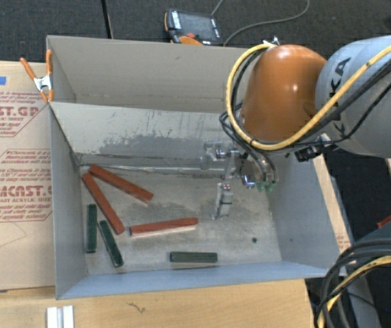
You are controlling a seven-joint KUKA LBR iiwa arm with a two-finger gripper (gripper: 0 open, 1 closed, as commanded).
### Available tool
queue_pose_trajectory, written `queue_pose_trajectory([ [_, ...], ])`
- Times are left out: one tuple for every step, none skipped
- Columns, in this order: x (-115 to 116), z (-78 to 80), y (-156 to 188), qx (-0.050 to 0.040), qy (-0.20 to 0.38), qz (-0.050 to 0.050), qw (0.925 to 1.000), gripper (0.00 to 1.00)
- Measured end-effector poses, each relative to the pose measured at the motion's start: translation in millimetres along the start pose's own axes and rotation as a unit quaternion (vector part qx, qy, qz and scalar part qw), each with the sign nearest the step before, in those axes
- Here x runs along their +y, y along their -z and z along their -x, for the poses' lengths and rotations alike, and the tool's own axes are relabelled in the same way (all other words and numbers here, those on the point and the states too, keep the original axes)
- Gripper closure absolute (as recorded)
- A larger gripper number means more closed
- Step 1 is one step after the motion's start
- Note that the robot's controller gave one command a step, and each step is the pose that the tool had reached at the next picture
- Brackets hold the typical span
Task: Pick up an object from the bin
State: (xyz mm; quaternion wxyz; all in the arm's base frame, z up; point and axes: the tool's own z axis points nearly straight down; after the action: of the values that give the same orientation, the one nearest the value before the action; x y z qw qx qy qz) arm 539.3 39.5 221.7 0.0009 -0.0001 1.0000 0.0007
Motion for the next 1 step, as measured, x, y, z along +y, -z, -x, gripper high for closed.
queue_pose_trajectory([
  [49.3, -16.8, -139.1, 0.0032, 0.237, 0.000, 0.9714, 0.00],
])
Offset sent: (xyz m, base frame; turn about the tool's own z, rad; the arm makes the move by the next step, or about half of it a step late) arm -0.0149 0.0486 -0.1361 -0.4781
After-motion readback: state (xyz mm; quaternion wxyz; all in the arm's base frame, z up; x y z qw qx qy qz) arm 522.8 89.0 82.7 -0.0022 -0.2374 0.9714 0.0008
